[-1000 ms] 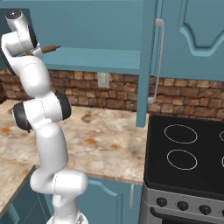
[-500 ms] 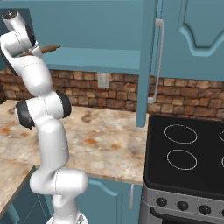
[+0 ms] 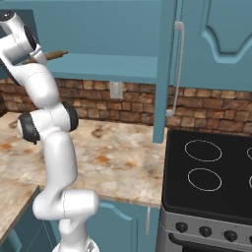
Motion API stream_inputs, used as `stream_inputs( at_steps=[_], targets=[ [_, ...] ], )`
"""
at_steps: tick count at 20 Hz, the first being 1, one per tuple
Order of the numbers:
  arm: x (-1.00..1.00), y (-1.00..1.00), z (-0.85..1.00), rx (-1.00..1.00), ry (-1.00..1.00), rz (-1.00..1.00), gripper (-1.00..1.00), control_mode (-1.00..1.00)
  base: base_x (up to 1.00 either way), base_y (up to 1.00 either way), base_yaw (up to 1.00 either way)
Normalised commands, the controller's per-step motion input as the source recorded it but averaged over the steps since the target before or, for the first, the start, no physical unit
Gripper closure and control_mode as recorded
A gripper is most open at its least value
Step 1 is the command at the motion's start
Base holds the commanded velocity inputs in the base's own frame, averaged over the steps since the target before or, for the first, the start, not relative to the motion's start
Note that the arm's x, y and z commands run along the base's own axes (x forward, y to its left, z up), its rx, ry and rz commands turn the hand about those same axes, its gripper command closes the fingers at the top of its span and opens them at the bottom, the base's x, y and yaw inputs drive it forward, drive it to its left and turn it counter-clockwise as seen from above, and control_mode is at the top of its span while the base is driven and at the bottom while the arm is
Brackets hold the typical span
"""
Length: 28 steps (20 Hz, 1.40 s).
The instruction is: Open the cabinet, retrieve the rolling pin, and place it next to the meat on the cutting board to prepare for tenderizing.
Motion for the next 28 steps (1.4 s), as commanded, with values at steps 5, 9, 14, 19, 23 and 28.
stream_inputs(
  at_steps=[5,9,14,19,23,28],
  targets=[
    [0.04,0.04,-0.34,-0.03,0.04,0.02,-1.0,-1.0,0.0,0.0,0.0],
    [0.02,0.06,-0.39,-0.04,0.05,0.02,1.0,-1.0,0.0,0.0,0.0],
    [0.02,0.03,-0.4,-0.02,0.03,0.02,1.0,-1.0,0.0,0.0,0.0],
    [-0.02,-0.01,-0.18,0.01,0.0,0.01,1.0,-1.0,0.0,0.0,0.0],
    [-0.26,-0.11,0.0,0.05,-0.02,0.0,1.0,-1.0,0.0,0.0,0.0],
    [-0.55,-0.39,0.07,0.07,-0.1,0.0,1.0,-1.0,0.0,0.0,0.0]
  ],
)
